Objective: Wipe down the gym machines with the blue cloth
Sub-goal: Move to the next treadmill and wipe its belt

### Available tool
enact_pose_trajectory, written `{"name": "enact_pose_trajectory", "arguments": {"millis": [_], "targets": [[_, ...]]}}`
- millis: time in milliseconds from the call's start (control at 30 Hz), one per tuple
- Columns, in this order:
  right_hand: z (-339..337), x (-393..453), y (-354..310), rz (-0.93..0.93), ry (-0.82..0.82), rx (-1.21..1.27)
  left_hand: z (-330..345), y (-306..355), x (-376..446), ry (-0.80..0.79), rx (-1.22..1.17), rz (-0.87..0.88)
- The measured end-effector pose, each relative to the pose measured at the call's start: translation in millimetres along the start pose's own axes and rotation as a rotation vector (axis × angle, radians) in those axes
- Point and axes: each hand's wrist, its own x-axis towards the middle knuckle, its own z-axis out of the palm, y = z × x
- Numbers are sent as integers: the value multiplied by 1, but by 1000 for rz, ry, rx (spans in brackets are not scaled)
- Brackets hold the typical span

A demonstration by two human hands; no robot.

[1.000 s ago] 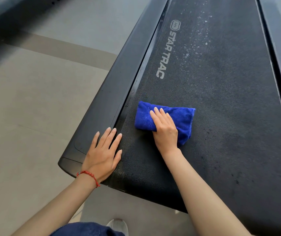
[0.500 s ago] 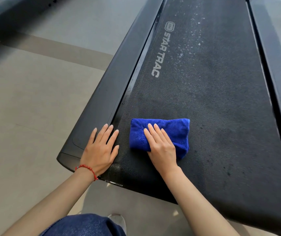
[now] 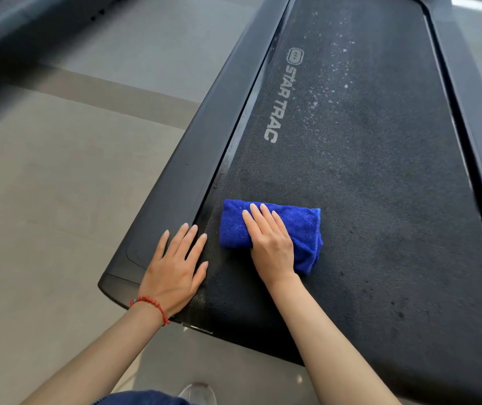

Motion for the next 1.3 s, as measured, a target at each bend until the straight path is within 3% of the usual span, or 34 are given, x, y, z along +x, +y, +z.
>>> {"name": "enact_pose_trajectory", "arguments": {"millis": [200,567,1000,1300], "targets": [[22,32,6,79,23,62,1,-1,0,-8,-14,1],[37,78,18,201,-146,102,1,-2,1,-2,-7,6],[-2,5,-3,37,-84,199,-1,0,1,23,3,7],[-35,-45,-20,32,-55,207,0,0,-1,32,-7,10]]}}
